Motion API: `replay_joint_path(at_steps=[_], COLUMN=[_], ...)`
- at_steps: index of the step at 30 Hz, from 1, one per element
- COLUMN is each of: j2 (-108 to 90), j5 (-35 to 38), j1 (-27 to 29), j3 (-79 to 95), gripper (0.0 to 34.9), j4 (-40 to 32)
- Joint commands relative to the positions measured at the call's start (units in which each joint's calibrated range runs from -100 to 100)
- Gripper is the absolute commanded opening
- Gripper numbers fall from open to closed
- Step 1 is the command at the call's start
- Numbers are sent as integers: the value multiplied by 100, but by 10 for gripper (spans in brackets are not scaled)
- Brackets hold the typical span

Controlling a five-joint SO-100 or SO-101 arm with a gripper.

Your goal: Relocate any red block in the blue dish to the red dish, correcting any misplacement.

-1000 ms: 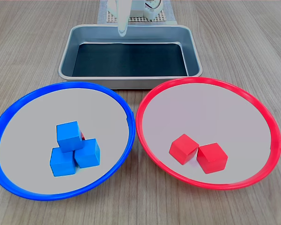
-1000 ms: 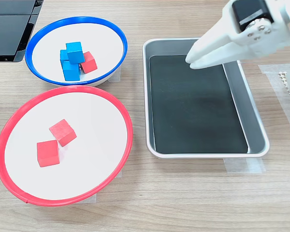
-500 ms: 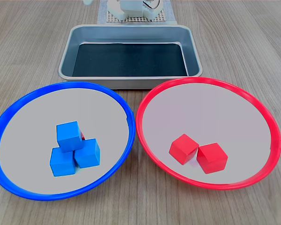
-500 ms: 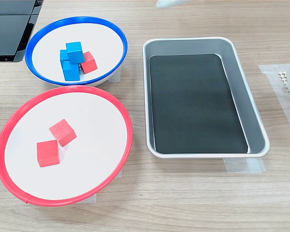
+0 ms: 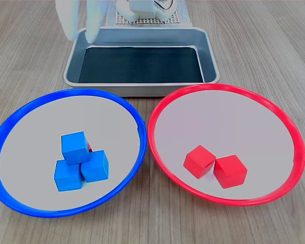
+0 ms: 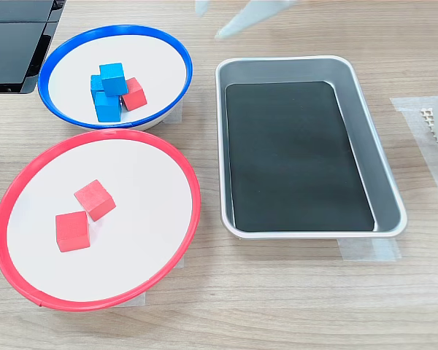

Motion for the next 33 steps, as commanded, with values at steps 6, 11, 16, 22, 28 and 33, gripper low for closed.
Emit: replay_joint_path(at_steps=[6,11,16,22,28,33], j2=[1155,1692,2076,2502,3202,3688], j5=[-889,-1123,-1294,-1353,-1397,-1416], j1=[275,237,68,-196,-262,-215], j3=[-1251,-1879,-2389,-3008,-3627,-3882], gripper=[89,113,129,144,152,154], j4=[214,404,536,693,718,660])
